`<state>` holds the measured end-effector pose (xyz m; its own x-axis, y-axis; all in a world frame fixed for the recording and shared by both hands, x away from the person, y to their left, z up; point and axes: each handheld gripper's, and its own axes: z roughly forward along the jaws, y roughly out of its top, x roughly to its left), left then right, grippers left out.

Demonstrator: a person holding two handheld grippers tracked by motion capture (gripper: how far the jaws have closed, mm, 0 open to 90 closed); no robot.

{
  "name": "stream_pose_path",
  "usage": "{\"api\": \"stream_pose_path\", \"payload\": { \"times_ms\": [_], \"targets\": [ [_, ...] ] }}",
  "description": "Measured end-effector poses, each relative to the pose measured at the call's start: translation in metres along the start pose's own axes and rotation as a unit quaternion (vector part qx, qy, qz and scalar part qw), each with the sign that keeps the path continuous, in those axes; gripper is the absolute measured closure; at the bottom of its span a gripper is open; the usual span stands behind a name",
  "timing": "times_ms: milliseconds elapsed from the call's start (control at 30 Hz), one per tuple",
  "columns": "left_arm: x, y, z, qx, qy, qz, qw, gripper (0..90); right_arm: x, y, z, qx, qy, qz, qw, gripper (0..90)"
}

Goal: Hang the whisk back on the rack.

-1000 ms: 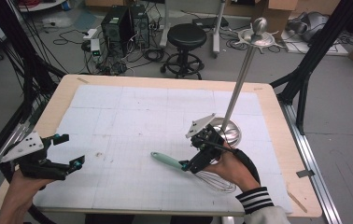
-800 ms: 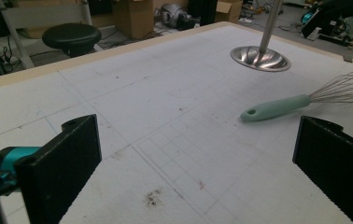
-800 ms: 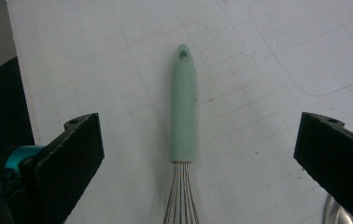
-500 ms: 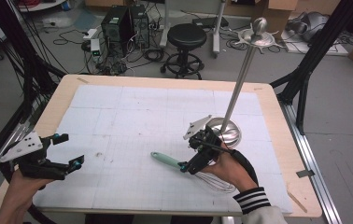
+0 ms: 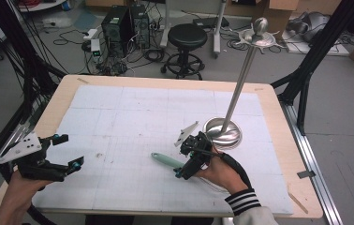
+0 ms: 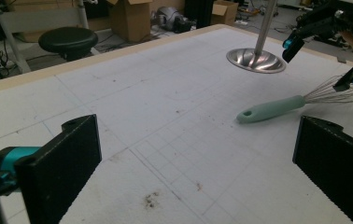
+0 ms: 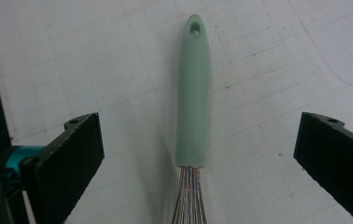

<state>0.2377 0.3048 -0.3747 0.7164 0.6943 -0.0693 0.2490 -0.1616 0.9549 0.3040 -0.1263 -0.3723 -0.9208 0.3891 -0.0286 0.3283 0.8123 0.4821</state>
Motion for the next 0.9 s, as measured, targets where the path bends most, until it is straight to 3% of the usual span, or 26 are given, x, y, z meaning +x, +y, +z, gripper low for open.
{"api": "stream_pose_path", "payload": {
  "times_ms": [400, 533, 600, 833, 867, 900],
  "targets": [
    [0.0, 0.0, -0.002, -0.003, -0.001, -0.001, 1.0, 1.7, 0.004, 0.003, 0.024, 0.046, -0.002, -0.011, 0.9989, 0.5],
    [0.0, 0.0, -0.002, -0.003, -0.001, -0.001, 1.0, 1.7, 0.004, 0.003, 0.031, 0.06, 0.002, -0.001, 0.9982, 0.6],
    [0.001, 0.0, -0.002, -0.003, -0.003, -0.001, 1.0, 1.7, 0.004, 0.003, 0.034, 0.071, 0.002, 0.002, 0.9974, 8.2],
    [0.0, 0.0, -0.002, -0.001, -0.004, 0.0, 1.0, 1.7, 0.004, 0.004, 0.041, 0.091, -0.014, 0.0, 0.9958, 8.4],
    [0.0, 0.0, -0.001, -0.001, -0.004, -0.001, 1.0, 1.7, 0.004, 0.005, 0.043, 0.098, -0.016, -0.002, 0.9951, 15.3],
    [0.0, 0.0, -0.001, -0.002, -0.004, -0.001, 1.0, 1.7, 0.004, 0.005, 0.043, 0.098, -0.016, -0.002, 0.9951, 15.3]
  ]
}}
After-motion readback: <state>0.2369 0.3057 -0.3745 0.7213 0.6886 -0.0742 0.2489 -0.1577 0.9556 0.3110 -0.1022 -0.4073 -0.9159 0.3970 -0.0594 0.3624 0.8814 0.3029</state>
